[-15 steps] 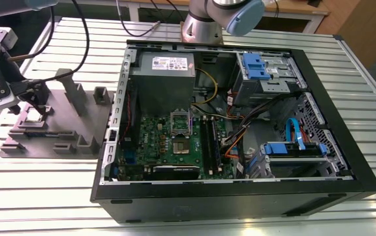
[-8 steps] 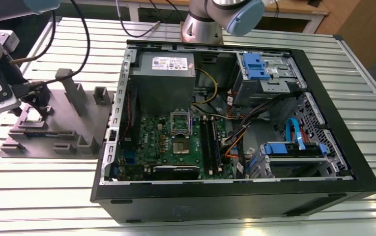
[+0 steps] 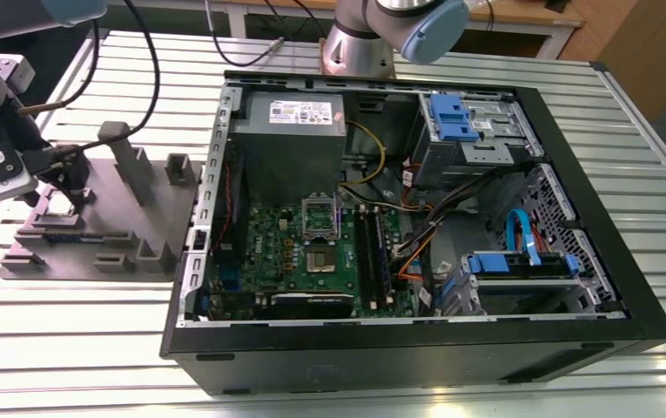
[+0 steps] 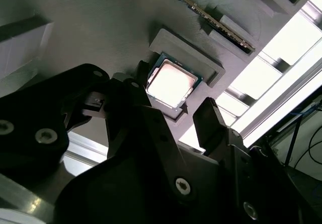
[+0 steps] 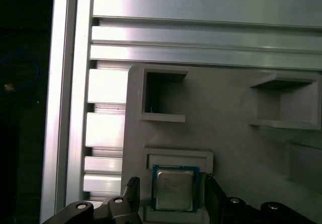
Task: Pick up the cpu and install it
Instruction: 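Pick up the cpu and move it towards the insertion slot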
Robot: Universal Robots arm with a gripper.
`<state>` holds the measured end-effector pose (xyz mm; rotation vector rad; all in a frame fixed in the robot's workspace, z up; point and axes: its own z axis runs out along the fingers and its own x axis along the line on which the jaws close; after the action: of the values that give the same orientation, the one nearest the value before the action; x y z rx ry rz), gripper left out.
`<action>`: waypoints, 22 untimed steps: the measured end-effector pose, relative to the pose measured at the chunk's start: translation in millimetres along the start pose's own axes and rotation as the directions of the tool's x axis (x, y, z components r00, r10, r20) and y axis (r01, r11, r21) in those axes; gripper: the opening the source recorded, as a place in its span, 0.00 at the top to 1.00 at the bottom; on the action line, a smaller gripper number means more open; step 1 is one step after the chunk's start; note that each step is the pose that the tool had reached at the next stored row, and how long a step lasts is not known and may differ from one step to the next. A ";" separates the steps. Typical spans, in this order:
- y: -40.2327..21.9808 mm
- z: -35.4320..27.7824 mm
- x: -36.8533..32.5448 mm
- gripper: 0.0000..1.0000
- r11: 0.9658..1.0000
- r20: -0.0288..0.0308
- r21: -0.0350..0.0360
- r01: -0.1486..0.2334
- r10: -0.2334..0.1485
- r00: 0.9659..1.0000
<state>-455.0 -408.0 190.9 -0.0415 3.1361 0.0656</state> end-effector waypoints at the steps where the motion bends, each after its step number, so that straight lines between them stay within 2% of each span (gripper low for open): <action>1: 0.0 0.1 -0.1 0.38 1.000 0.000 0.000 -0.001 0.001 1.000; 10: -0.2 3.7 -0.6 0.38 1.000 0.001 0.000 -0.020 0.020 1.000; 22: -0.4 8.3 -0.5 0.38 1.000 0.001 -0.001 -0.021 0.021 1.000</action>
<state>-454.4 -408.0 182.6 -0.0082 3.1362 0.0667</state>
